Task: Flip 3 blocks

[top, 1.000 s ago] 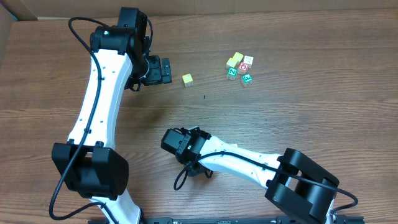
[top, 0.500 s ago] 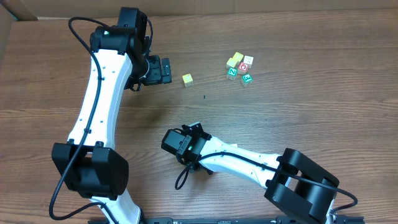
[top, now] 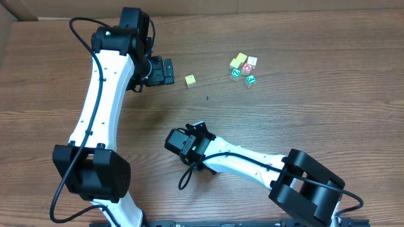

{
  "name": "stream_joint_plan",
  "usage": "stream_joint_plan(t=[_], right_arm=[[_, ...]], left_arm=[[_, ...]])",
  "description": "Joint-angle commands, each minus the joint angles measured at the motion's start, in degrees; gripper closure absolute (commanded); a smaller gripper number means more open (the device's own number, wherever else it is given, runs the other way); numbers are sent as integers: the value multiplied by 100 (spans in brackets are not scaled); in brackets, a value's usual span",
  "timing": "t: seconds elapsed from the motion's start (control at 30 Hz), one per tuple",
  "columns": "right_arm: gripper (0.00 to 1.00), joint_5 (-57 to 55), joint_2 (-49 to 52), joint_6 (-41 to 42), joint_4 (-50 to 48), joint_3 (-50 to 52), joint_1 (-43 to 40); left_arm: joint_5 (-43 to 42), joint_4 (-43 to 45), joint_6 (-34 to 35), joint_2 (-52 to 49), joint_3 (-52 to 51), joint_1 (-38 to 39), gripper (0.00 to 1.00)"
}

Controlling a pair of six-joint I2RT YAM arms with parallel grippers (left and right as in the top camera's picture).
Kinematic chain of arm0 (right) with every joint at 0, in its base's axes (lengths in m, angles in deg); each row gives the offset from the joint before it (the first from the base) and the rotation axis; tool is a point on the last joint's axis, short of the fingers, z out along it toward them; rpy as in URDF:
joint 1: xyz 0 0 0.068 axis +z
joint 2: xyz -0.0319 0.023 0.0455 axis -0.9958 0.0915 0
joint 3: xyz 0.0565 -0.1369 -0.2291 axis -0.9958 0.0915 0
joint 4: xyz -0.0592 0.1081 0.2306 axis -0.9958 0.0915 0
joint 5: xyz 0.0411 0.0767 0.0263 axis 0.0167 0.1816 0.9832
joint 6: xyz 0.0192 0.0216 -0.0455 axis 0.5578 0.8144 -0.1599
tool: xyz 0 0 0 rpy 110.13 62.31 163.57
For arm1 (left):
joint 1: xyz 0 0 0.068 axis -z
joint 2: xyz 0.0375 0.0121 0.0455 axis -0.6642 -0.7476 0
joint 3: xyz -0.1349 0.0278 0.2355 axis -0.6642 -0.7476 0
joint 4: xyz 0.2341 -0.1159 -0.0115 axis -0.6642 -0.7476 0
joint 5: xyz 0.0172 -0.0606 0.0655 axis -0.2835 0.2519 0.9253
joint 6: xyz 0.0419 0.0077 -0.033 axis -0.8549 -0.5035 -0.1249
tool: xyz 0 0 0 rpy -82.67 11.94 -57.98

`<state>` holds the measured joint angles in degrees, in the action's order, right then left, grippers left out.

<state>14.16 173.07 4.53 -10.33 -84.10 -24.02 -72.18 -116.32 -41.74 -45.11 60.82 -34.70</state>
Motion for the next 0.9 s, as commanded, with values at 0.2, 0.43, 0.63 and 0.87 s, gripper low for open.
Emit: stream_joint_plan(t=[0.2,0.43,0.63,0.87], right_arm=[[86,-125,-162,35,-111,15,-107],[83,-125,-162,37,-81,15,-136],[82,-153,-162,35,-179,15,-138],[82,317,-249,33,-55,-273,-297]], left_arm=[[37,17,79,-46,9,22,0],[37,17,79,-46,9,22,0],[37,17,79,-46,9,22,0],[37,17,79,-46,9,22,0]])
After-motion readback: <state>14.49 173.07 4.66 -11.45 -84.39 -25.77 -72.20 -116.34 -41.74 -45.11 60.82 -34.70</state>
